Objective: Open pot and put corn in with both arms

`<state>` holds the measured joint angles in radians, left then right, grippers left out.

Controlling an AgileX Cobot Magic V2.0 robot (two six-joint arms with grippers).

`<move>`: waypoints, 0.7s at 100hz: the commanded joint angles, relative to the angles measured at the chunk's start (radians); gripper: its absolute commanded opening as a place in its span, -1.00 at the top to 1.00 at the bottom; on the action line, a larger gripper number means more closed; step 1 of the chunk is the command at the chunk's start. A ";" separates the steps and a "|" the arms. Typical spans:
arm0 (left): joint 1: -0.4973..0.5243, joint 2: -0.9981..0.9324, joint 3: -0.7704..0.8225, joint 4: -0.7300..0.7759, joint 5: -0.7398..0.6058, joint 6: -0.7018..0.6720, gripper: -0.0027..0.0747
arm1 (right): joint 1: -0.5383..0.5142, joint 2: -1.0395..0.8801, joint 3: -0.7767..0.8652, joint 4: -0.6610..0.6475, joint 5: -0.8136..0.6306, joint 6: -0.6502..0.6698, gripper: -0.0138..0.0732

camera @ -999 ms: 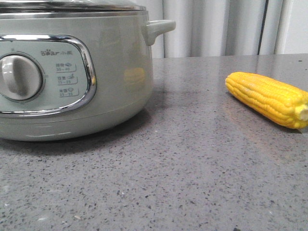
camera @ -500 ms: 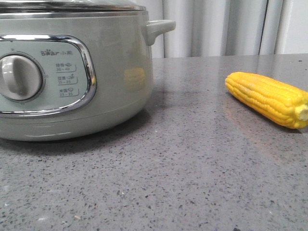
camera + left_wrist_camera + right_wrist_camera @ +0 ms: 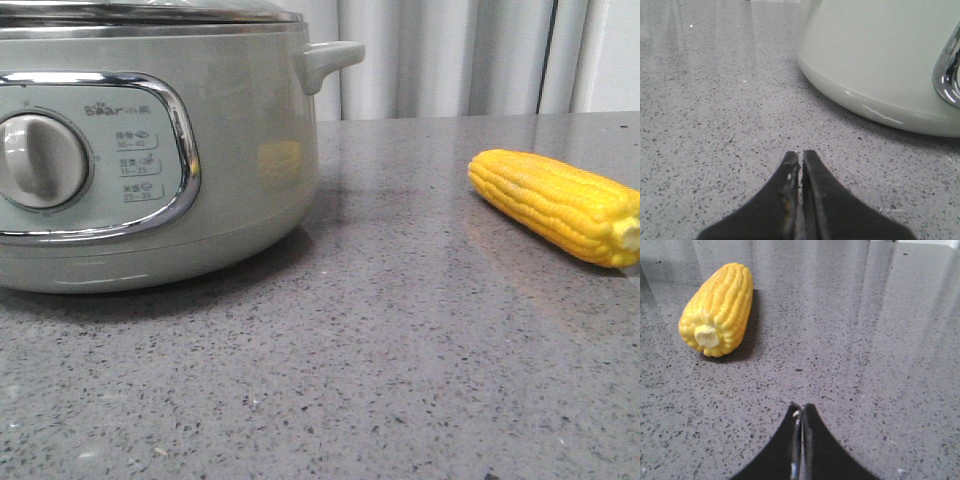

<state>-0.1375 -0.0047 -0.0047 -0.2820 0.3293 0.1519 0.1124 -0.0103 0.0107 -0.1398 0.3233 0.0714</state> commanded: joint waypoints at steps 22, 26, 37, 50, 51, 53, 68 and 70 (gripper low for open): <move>0.002 -0.029 0.026 -0.013 -0.038 -0.009 0.98 | -0.006 -0.022 0.018 -0.031 -0.040 -0.008 0.85; 0.002 -0.029 0.026 -0.013 -0.038 -0.009 0.98 | -0.006 -0.022 0.018 -0.031 -0.056 -0.008 0.85; 0.002 -0.029 0.026 -0.013 -0.038 -0.009 0.98 | -0.006 -0.022 0.018 -0.031 -0.085 -0.008 0.85; 0.002 -0.029 0.026 -0.013 -0.038 -0.009 0.98 | -0.006 -0.022 0.018 -0.031 -0.089 -0.008 0.85; 0.002 -0.029 0.026 -0.013 -0.038 -0.009 0.98 | -0.006 -0.022 0.018 -0.031 -0.089 -0.008 0.85; 0.002 -0.029 0.026 -0.013 -0.038 -0.009 0.98 | -0.006 -0.022 0.018 -0.031 -0.089 -0.008 0.85; 0.002 -0.029 0.026 -0.013 -0.038 -0.009 0.98 | -0.006 -0.022 0.018 -0.031 -0.124 -0.008 0.85; 0.002 -0.029 0.026 -0.013 -0.038 -0.009 0.98 | -0.006 -0.022 0.018 -0.031 -0.129 -0.008 0.85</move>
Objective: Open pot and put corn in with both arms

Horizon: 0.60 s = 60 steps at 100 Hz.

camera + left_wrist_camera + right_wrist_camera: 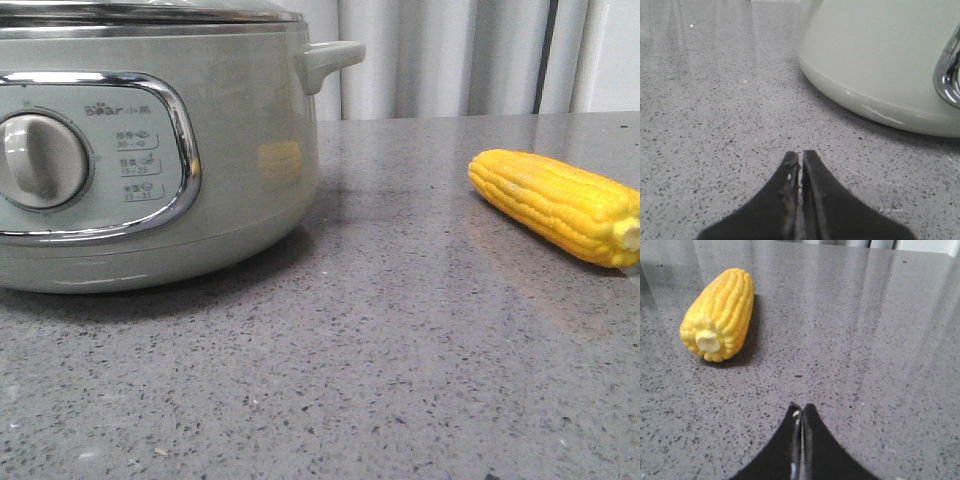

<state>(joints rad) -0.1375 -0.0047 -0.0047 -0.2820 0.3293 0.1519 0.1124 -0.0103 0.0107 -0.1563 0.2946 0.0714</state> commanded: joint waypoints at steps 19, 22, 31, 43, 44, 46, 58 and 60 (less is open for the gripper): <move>0.002 -0.029 0.026 -0.013 -0.046 -0.009 0.98 | -0.006 -0.022 0.018 -0.014 -0.161 -0.008 0.85; 0.002 -0.029 0.026 -0.017 -0.061 -0.009 0.98 | -0.006 -0.022 0.018 -0.011 -0.185 -0.008 0.85; 0.002 -0.029 0.026 -0.179 -0.125 -0.009 0.98 | -0.006 -0.022 0.018 0.059 -0.322 -0.008 0.85; 0.002 -0.029 0.026 -0.578 -0.194 -0.009 0.98 | -0.006 -0.022 0.018 0.184 -0.478 -0.008 0.85; 0.002 -0.029 0.026 -0.627 -0.209 -0.009 0.98 | -0.006 -0.022 0.018 0.187 -0.483 -0.008 0.85; 0.002 -0.029 0.026 -0.658 -0.216 -0.009 0.98 | -0.006 -0.022 0.016 0.194 -0.501 -0.008 0.85; 0.002 -0.029 0.026 -0.843 -0.276 -0.009 0.98 | -0.006 -0.022 0.002 0.265 -0.511 -0.008 0.85; 0.002 -0.029 0.026 -0.869 -0.276 -0.009 0.98 | -0.006 -0.022 0.000 0.281 -0.511 -0.008 0.85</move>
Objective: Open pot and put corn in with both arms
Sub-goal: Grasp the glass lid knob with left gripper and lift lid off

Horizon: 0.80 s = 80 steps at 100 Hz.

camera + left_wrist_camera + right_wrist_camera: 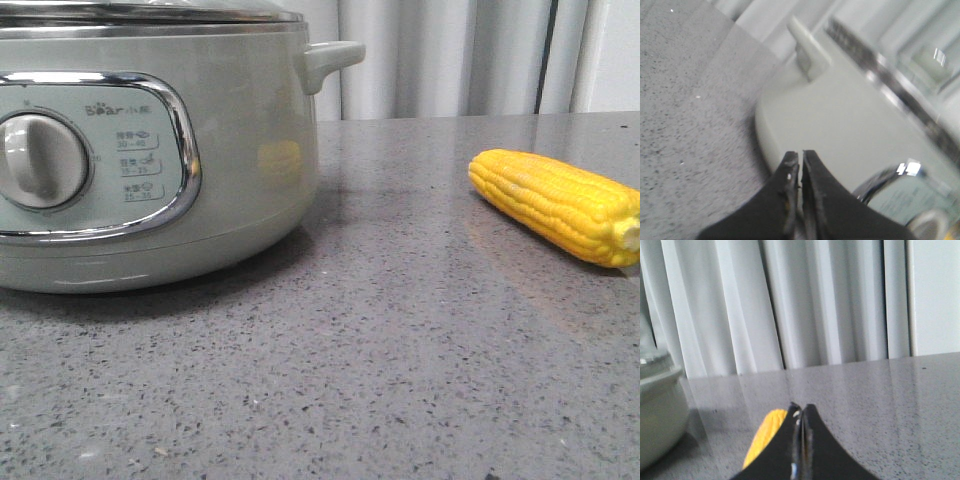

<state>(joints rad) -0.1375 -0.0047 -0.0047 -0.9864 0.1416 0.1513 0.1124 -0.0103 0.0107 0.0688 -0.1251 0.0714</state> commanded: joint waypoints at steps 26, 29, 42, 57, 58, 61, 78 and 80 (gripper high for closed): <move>-0.001 -0.024 -0.084 -0.173 -0.028 0.119 0.98 | -0.006 -0.014 -0.119 0.322 0.147 0.027 0.85; -0.001 -0.014 -0.110 -0.125 -0.018 0.141 0.98 | -0.006 -0.008 -0.145 0.320 0.220 0.026 0.85; -0.001 0.074 -0.251 0.120 0.037 0.165 0.98 | -0.006 0.045 -0.261 0.246 0.385 -0.007 0.78; -0.001 0.251 -0.425 0.372 0.142 0.165 0.59 | -0.006 0.148 -0.396 0.169 0.488 -0.014 0.30; -0.001 0.270 -0.440 0.380 0.144 0.167 0.51 | -0.006 0.153 -0.408 0.169 0.497 -0.014 0.24; -0.001 0.308 -0.470 0.404 0.157 0.167 0.34 | -0.006 0.173 -0.431 0.162 0.516 -0.014 0.12; -0.001 0.526 -0.629 0.431 0.179 0.234 -0.38 | -0.006 0.283 -0.544 0.131 0.628 -0.037 -0.40; -0.005 0.549 -0.647 0.425 0.179 0.247 -0.38 | -0.006 0.288 -0.553 0.128 0.636 -0.046 -0.42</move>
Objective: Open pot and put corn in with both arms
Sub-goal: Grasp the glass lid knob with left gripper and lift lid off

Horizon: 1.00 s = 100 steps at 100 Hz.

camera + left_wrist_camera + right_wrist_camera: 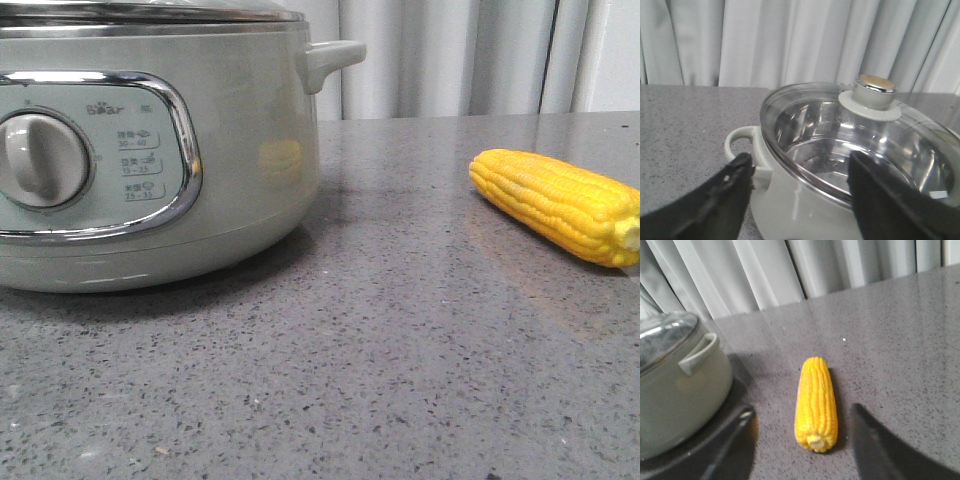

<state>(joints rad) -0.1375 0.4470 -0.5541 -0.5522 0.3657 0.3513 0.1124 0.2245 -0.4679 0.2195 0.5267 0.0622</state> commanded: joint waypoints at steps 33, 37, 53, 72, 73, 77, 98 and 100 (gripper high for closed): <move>-0.191 0.418 -0.297 -0.011 -0.169 0.154 -0.38 | -0.006 0.080 -0.100 -0.037 -0.039 -0.040 -0.43; -0.214 0.453 -0.310 -0.011 -0.218 0.154 -0.39 | -0.006 0.080 -0.100 -0.037 -0.039 -0.040 -0.43; -0.292 0.564 -0.338 -0.009 -0.379 0.154 -0.52 | -0.006 0.080 -0.100 -0.037 -0.035 -0.040 -0.42; -0.340 0.681 -0.358 -0.003 -0.435 0.154 -0.51 | -0.006 0.080 -0.100 -0.037 -0.035 -0.040 -0.42; -0.340 0.685 -0.361 -0.003 -0.437 0.154 -0.51 | -0.006 0.080 -0.100 -0.037 -0.035 -0.040 -0.42; -0.344 0.708 -0.363 -0.005 -0.451 0.154 -0.51 | -0.006 0.080 -0.100 -0.037 -0.035 -0.040 -0.42; -0.349 0.790 -0.363 -0.011 -0.483 0.148 -0.50 | -0.006 0.080 -0.100 -0.039 -0.035 -0.040 -0.42; -0.349 0.795 -0.363 -0.011 -0.480 0.148 -0.50 | -0.006 0.080 -0.100 -0.041 -0.035 -0.040 -0.42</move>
<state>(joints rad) -0.4878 1.2313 -0.8938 -0.5617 -0.0545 0.5007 0.1124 0.2869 -0.5319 0.1877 0.5725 0.0339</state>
